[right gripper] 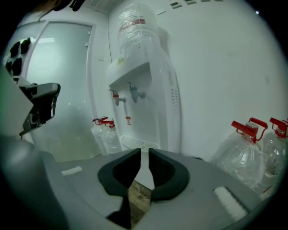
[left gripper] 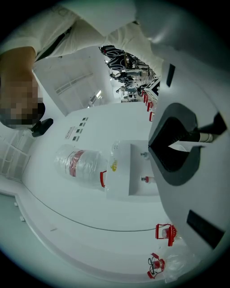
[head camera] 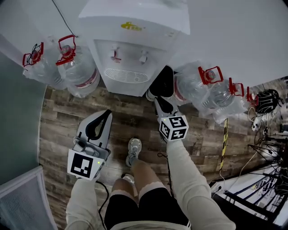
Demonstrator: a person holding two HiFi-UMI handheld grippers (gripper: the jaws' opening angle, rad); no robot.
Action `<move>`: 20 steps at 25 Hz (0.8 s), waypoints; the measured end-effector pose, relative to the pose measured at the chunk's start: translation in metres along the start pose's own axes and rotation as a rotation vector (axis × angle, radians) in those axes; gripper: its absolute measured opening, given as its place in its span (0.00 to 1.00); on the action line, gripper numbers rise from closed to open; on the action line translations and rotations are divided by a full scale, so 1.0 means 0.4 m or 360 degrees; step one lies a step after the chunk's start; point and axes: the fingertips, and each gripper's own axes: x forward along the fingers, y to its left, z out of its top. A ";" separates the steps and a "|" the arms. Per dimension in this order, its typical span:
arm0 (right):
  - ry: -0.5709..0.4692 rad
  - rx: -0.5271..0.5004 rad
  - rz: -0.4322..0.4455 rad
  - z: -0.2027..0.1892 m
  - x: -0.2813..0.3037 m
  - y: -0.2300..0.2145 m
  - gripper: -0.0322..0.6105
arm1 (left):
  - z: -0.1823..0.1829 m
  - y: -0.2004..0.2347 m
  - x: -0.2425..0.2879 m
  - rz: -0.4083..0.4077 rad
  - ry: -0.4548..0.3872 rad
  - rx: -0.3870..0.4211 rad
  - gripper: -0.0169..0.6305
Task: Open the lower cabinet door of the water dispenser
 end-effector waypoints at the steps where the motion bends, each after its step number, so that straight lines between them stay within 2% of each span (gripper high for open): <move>1: 0.0011 -0.0006 0.0006 -0.016 0.017 -0.007 0.14 | -0.018 0.004 0.004 0.0005 0.0012 -0.0005 0.03; 10: 0.0153 0.0027 0.0051 -0.170 0.174 -0.084 0.33 | -0.148 0.045 0.064 0.0022 0.0029 -0.0003 0.03; 20: 0.0283 0.0037 0.0037 -0.294 0.342 -0.156 0.47 | -0.275 0.086 0.130 0.0022 0.0066 0.0014 0.03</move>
